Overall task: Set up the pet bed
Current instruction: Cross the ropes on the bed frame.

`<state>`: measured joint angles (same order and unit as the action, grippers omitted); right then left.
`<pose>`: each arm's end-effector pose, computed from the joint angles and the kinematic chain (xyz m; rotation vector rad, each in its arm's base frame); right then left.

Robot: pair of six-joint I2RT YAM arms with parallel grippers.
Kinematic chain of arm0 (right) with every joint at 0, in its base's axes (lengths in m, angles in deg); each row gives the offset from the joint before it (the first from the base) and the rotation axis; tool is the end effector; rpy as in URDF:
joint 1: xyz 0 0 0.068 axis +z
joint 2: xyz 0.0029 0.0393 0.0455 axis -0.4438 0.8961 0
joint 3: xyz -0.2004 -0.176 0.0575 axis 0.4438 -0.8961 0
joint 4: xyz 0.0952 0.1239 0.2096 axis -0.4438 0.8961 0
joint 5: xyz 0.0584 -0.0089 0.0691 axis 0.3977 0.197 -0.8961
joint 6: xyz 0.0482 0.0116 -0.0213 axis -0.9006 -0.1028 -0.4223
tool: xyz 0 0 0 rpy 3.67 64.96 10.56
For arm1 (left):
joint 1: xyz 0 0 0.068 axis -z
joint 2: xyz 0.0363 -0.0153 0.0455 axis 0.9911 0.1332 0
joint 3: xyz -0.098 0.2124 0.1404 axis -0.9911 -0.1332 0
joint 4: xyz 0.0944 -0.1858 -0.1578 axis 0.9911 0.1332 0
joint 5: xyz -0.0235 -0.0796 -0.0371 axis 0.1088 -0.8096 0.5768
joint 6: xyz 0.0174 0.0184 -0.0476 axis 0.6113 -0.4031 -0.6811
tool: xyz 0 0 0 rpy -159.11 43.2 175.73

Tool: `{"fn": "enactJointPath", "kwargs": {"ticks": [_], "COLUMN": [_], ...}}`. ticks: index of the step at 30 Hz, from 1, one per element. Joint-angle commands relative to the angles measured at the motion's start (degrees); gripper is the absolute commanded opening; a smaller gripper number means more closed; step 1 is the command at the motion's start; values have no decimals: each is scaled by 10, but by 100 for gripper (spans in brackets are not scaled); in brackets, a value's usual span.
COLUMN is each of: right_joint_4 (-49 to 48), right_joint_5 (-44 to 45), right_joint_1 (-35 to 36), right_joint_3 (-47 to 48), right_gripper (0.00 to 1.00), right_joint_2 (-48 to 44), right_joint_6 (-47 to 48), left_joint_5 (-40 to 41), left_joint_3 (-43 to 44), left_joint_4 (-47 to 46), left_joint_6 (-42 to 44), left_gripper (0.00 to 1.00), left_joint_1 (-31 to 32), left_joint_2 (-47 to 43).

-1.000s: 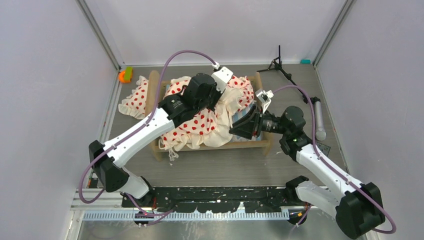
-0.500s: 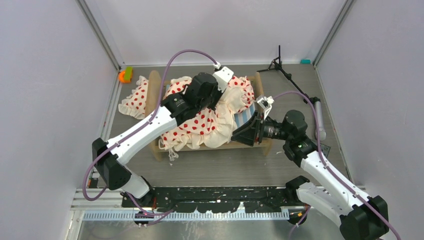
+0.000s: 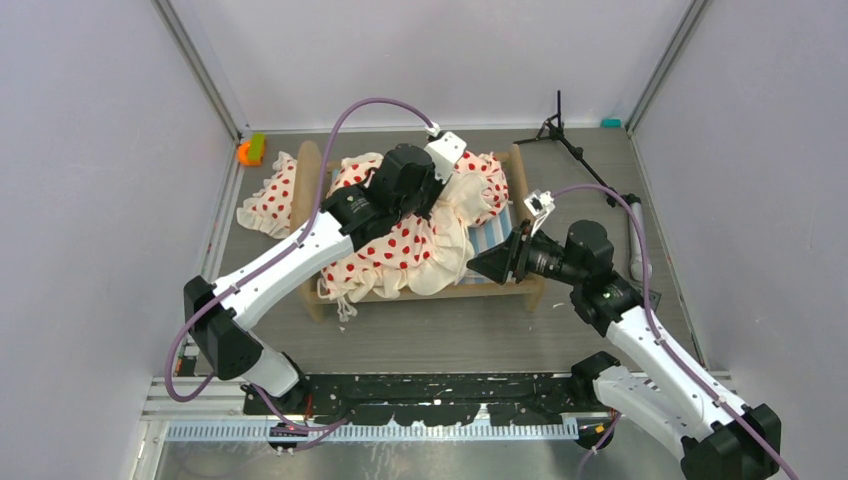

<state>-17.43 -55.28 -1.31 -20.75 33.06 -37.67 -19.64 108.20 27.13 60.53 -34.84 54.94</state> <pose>0.1614 0.0992 0.2949 -0.4244 1.8398 1.2554 0.2400 -0.2493 0.3884 0.7223 1.9333 -0.2444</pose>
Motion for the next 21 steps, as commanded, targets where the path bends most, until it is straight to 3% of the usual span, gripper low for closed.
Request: {"fn": "enactJointPath", "kwargs": {"ticks": [1,9,21], "right_joint_4": [-57,-136,-280], "right_joint_5": [-13,-31,-8], "right_joint_1": [3,8,73], "right_joint_3": [2,-27,-58], "right_gripper": [58,64,64], "right_joint_2": [17,73,171], "right_joint_6": [-35,-53,-66], "left_joint_5": [-2,-1,-2], "left_joint_3": [22,29,32], "left_joint_4": [-23,-20,-19], "left_joint_6": [-5,-4,-5], "left_gripper": [0,0,0], "left_joint_1": [-5,-7,-8], "left_joint_2": [-6,-5,-4]}}
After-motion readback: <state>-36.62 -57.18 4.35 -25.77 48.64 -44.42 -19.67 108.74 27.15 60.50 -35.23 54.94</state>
